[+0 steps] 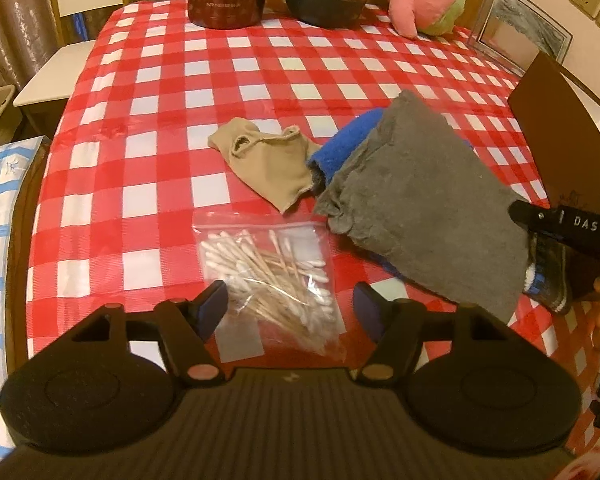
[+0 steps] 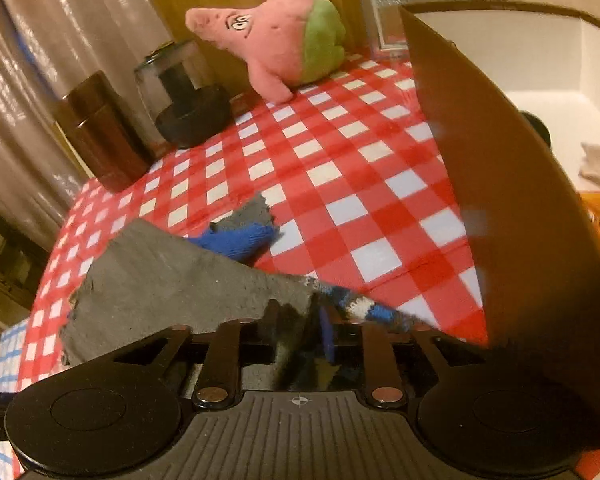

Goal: Organize soft objects
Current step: 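Grasp the grey cloth with the right tool while the left tool grasps the cotton-swab bag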

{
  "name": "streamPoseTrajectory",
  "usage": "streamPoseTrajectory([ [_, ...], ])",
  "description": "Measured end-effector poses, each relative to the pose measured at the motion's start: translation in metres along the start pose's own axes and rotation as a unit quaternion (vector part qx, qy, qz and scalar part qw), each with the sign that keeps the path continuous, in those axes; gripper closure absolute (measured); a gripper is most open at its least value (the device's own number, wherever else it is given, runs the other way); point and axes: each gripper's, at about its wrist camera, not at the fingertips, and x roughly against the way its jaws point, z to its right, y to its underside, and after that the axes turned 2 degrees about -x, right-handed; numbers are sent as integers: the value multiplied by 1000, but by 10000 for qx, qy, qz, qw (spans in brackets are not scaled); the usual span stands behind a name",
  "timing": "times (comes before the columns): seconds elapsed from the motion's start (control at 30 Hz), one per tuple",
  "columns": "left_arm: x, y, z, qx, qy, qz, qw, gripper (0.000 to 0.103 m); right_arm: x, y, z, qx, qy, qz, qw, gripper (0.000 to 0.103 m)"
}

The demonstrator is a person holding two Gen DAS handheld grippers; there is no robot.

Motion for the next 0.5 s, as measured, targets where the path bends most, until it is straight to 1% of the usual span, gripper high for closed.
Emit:
streamPoseTrajectory([
  [0.03,-1,0,0,-11,-6,1,10000,33,-1,-1,0,-24,-97,-61,9999,62],
  [0.07,-3,1,1,-29,-15,-5,10000,31,-1,-2,-1,-36,-175,-115,9998,51],
  [0.1,-5,1,2,-50,-35,1,10000,31,-1,-3,-2,-28,-202,-127,9997,48],
  [0.2,-8,1,4,-117,-145,77,9998,31,-3,-4,-8,119,-115,-168,9997,46],
  [0.23,-9,2,5,-195,-216,102,9995,36,-5,-3,-10,155,-82,-217,9996,46],
  [0.27,-10,3,7,-289,-299,129,9991,44,-8,-2,-11,219,-35,-274,9994,45],
  [0.3,-9,4,8,-427,-391,164,9982,45,-9,0,-14,343,6,-277,9990,44],
  [0.33,-9,5,8,-522,-387,180,9977,46,-10,1,-18,515,64,-294,9982,44],
  [0.4,-7,7,6,-532,-298,208,9979,54,-13,5,-26,860,220,-306,9956,44],
  [0.43,-6,8,5,-539,-267,213,9980,61,-13,6,-31,1010,291,-280,9941,46],
  [0.47,-4,9,5,-558,-254,208,9979,66,-13,9,-33,1135,285,-250,9928,55],
  [0.5,-3,10,5,-578,-256,217,9978,69,-13,11,-37,1273,313,-207,9912,67],
])
